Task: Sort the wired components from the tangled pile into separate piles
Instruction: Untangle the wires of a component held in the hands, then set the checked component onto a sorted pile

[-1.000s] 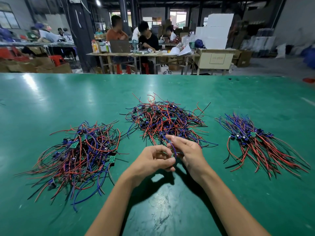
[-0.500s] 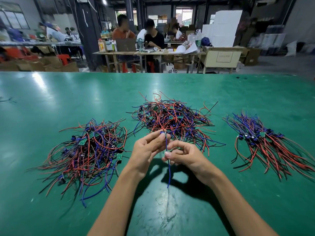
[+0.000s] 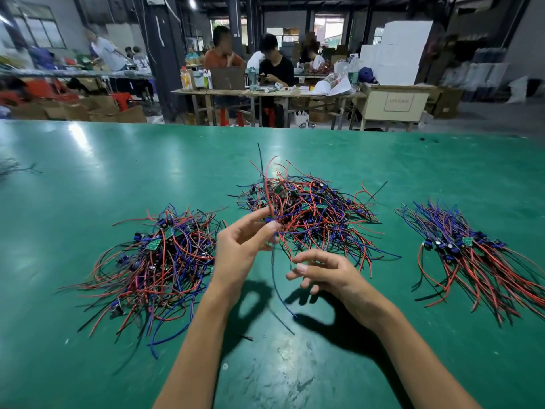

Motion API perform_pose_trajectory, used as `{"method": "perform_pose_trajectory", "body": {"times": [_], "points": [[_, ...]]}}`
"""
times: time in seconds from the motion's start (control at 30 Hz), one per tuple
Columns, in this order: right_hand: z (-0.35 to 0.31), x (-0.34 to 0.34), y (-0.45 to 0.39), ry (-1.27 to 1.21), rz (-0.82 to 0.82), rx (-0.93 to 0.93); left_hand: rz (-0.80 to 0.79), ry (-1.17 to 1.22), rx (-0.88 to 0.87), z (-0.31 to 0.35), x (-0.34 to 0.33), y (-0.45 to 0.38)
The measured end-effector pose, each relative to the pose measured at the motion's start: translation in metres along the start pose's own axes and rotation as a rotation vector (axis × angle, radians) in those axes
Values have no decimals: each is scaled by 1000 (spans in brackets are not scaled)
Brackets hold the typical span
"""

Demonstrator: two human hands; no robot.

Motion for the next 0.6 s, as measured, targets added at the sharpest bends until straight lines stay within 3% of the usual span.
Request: {"method": "perform_pose_trajectory", "body": {"times": [0.07,0.17,0.27,0.33,0.4,0.5,0.6], "points": [[0,2,-2,27,0,-7,106,-300,-146,21,23,-9],[-1,0,-4,64,1,-15,280,-900,-209,55,64,-21],[0,-1,-4,77,10,-16,414,-1454,-51,63,85,-32],[1,-1,-4,81,12,-13,458,-1593,16,58,80,-35],[1,-1,-5,89,14,-14,390,-1647,-93,49,64,-43],[1,-1,-6,86,28,-7,116,-1789,-227,21,35,-67],[4,1,-7,56,65,-7,-23,-1939,-124,-10,26,-90]]}}
Point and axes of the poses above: each hand's wrist, its own y-axis away from the middle knuckle, its own x-axis out of the back of the hand, z = x × y, the point moved 4 cm from there along -y, towards the middle knuckle, and after that the axes turned 15 degrees about y, right-handed, at the moved point
